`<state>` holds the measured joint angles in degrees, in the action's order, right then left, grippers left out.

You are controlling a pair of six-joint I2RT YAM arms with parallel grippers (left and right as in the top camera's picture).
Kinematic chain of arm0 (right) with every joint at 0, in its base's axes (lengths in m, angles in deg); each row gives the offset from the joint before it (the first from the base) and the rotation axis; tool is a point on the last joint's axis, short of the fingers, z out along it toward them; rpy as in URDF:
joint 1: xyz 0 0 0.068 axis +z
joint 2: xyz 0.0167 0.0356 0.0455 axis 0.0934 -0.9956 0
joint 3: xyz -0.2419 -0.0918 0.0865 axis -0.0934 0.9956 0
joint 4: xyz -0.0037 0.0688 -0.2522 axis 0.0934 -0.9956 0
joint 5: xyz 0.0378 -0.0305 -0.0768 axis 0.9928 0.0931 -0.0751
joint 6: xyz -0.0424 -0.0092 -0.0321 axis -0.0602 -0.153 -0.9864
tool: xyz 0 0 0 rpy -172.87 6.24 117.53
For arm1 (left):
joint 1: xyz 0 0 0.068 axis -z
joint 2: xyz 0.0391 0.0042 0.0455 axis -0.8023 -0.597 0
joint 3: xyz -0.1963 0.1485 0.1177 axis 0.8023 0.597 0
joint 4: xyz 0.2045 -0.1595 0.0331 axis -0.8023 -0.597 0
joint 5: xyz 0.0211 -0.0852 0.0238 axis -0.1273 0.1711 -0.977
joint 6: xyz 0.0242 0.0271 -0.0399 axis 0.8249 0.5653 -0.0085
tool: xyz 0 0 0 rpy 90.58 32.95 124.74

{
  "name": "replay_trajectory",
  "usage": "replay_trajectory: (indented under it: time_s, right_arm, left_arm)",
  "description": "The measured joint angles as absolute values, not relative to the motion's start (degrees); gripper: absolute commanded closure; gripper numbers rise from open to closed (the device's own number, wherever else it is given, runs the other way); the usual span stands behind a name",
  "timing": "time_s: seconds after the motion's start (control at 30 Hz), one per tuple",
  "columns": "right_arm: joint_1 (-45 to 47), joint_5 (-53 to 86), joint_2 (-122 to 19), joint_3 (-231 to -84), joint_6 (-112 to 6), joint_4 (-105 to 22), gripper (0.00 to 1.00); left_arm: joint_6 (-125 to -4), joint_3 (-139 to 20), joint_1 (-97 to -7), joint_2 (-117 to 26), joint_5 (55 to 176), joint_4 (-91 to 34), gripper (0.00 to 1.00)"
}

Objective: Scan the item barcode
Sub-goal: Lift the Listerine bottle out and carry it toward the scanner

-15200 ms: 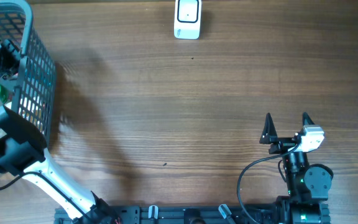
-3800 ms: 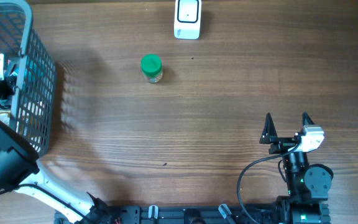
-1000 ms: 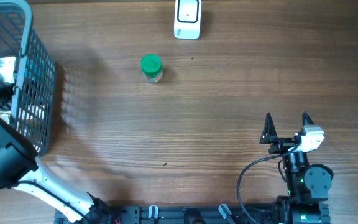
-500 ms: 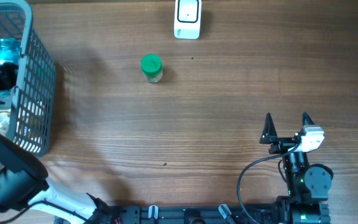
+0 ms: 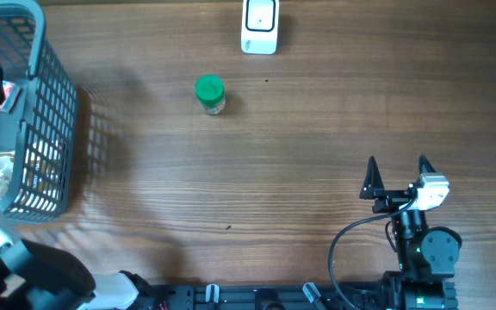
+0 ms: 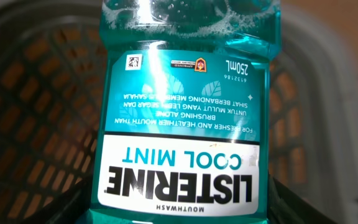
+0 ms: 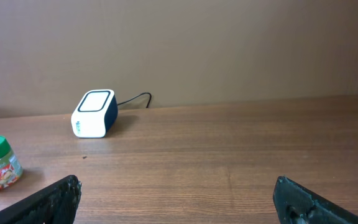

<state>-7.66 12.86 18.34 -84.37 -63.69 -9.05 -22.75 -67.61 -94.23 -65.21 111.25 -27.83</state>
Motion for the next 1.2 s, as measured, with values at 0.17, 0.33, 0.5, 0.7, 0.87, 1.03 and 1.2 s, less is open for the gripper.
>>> replay_trajectory:
  time_s: [0.17,0.33,0.5,0.7,0.87,1.03,1.2]
  right_arm:
    - [-7.7,12.8,18.3,-84.4,-63.7,-9.1,0.00]
    - [-7.7,12.9,18.3,-84.4,-63.7,-9.1,0.00]
    - [-7.7,12.9,18.3,-84.4,-63.7,-9.1,0.00]
    - [-7.7,12.9,18.3,-84.4,-63.7,-9.1,0.00]
    - [-7.7,12.9,18.3,-84.4,-63.7,-9.1,0.00]
    - [-7.7,12.9,18.3,-84.4,-63.7,-9.1,0.00]
    - [-7.7,12.9,18.3,-84.4,-63.7,-9.1,0.00]
  left_arm:
    - [-25.1,-67.6,-94.2,-62.3,117.4,-27.8,0.39]
    - [-27.2,-67.6,-93.4,-61.6,124.8,-27.8,0.36]
    - [-28.9,-67.6,-90.0,-61.6,129.8,-27.8,0.35]
    - [-29.8,-67.6,-80.5,-61.6,133.4,-28.6,0.35]
    - [-30.1,-67.6,-71.1,-61.6,133.9,-30.5,0.35]
    - [-30.1,-67.5,-63.0,-61.6,133.9,-32.7,0.35]
    - [-29.7,-67.5,-54.0,-61.6,131.2,-36.0,0.35]
